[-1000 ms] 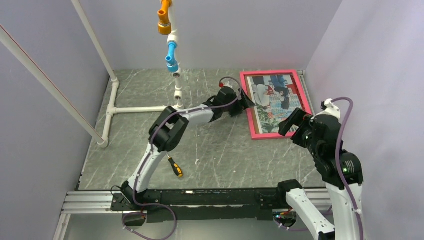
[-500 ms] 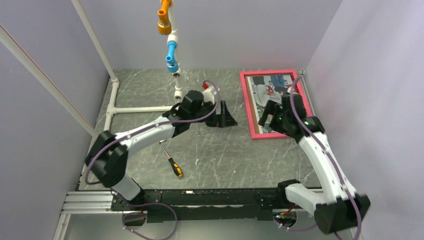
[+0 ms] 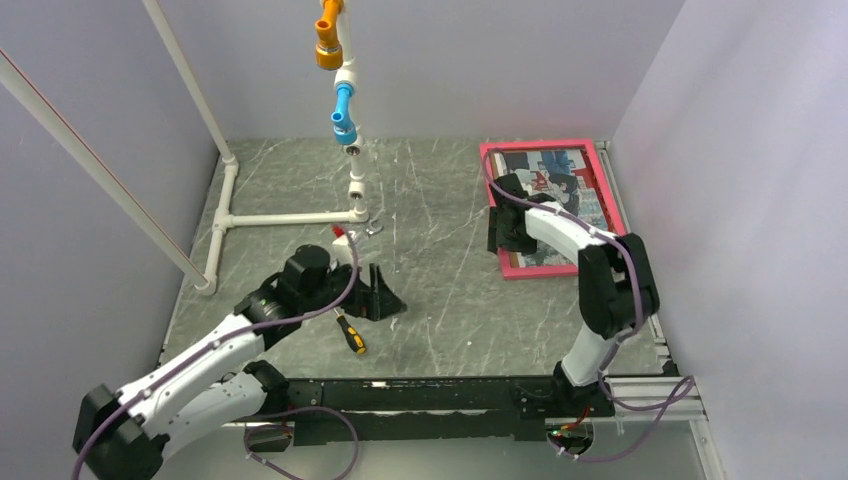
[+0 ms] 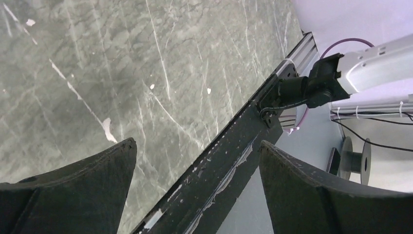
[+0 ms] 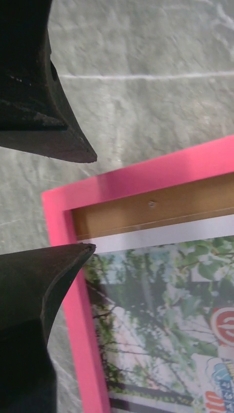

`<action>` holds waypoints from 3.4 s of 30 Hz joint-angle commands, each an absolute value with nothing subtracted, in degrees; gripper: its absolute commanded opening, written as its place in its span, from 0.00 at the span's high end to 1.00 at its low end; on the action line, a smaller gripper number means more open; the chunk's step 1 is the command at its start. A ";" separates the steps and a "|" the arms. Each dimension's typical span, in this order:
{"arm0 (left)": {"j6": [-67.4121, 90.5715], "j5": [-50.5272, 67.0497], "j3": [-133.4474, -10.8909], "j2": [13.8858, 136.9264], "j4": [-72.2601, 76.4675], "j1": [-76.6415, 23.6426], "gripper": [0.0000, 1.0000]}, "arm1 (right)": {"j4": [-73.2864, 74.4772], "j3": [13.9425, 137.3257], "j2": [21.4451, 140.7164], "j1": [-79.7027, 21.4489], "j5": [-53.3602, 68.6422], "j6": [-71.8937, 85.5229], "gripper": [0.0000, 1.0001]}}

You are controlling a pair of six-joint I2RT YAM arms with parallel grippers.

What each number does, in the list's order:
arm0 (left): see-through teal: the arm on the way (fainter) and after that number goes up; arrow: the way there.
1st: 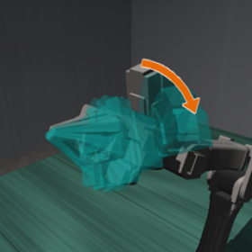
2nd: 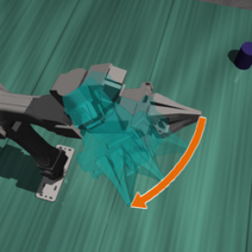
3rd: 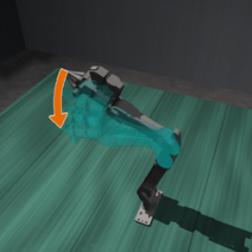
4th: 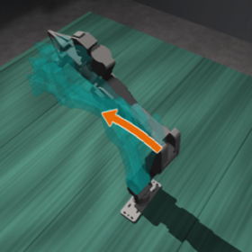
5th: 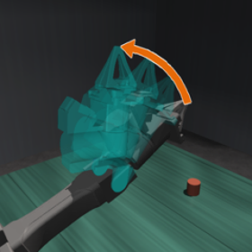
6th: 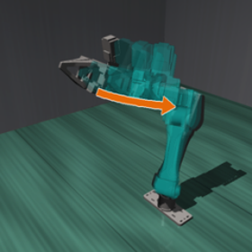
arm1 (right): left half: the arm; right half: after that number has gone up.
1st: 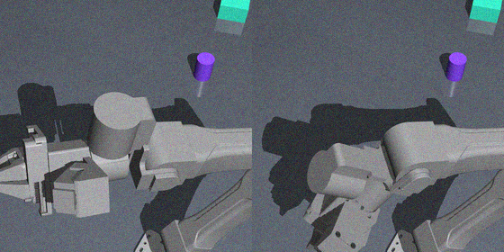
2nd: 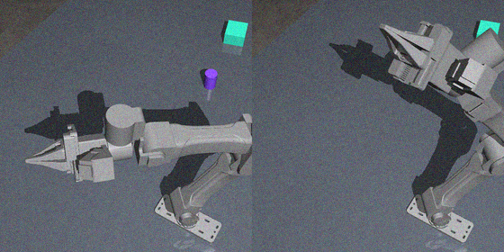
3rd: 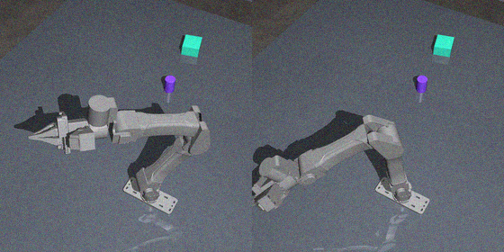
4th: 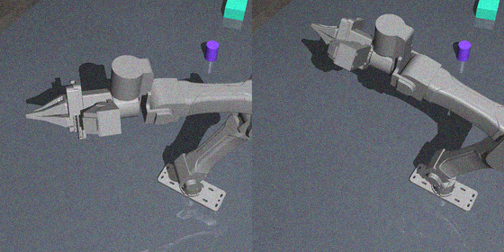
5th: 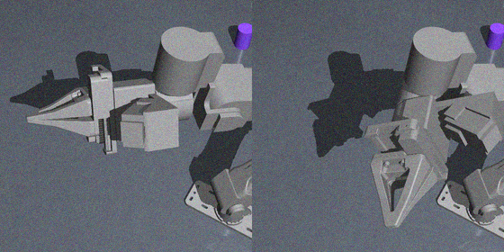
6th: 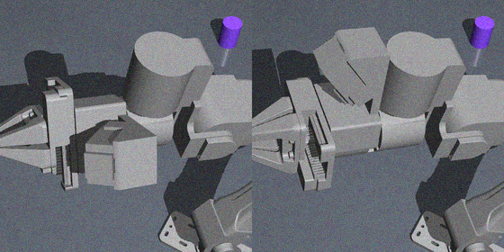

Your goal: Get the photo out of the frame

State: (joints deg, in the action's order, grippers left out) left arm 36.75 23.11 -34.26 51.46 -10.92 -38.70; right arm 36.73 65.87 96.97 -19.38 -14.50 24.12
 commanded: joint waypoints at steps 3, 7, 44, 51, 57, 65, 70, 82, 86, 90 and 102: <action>38.07 19.55 -31.47 40.43 -17.08 -38.27 0.04 | 30.87 69.25 102.62 -19.24 -17.41 18.29 0.46; 36.73 18.21 -33.31 39.00 -20.31 -38.31 0.04 | 27.92 68.07 103.68 -19.74 -16.32 17.72 0.51; 33.66 12.04 -43.04 38.51 -29.42 -38.27 0.04 | 43.96 78.82 95.87 -45.49 -28.89 36.79 1.00; 33.20 9.60 -43.63 35.24 -32.53 -38.25 0.03 | 45.84 81.23 100.79 -58.32 -30.82 47.49 1.00; 32.77 7.41 -43.75 32.21 -35.04 -38.32 0.02 | 46.51 83.60 104.41 -64.41 -33.83 51.89 1.00; 33.09 5.67 -42.79 29.79 -36.85 -38.31 0.02 | 48.03 87.49 108.75 -67.14 -36.96 50.34 1.00; 33.20 2.42 -40.99 29.27 -37.17 -38.32 0.01 | 39.89 83.75 107.46 -69.36 -29.78 49.12 1.00; 36.52 -2.89 -35.68 32.51 -34.60 -38.31 0.01 | 27.71 76.68 102.53 -69.88 -15.83 44.96 0.80; 37.85 -3.85 -34.59 35.34 -32.60 -38.24 0.01 | 23.46 71.43 95.88 -69.54 -12.07 44.74 0.52; 38.16 -1.27 -33.43 40.53 -28.52 -38.20 0.01 | 25.08 66.63 88.07 -67.99 -14.12 44.37 0.29; 34.91 14.11 -37.18 60.84 -9.53 -43.90 0.10 | 37.63 44.95 55.52 -34.63 -23.93 48.93 0.07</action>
State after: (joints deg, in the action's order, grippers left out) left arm 36.64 9.72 -33.21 55.90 -18.90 -39.70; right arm 30.76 48.99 63.26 -43.77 -19.05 45.95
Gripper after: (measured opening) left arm 0.901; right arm 0.846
